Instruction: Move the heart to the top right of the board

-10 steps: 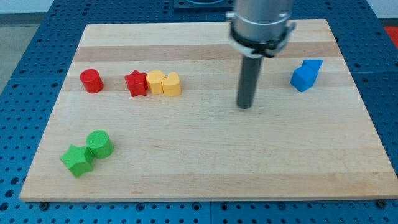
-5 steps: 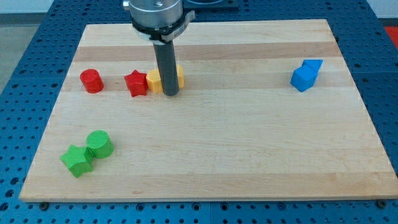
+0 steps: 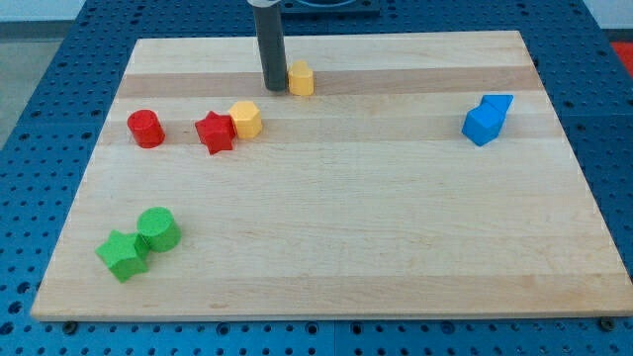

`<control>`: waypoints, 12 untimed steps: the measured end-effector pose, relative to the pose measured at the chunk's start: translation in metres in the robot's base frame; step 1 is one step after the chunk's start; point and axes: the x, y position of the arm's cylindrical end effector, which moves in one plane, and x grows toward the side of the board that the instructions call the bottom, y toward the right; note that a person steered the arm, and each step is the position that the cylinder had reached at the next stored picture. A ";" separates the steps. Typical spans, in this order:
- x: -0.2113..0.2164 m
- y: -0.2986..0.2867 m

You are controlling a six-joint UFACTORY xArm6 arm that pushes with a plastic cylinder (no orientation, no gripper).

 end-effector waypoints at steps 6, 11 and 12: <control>0.017 0.098; -0.026 0.157; -0.035 0.160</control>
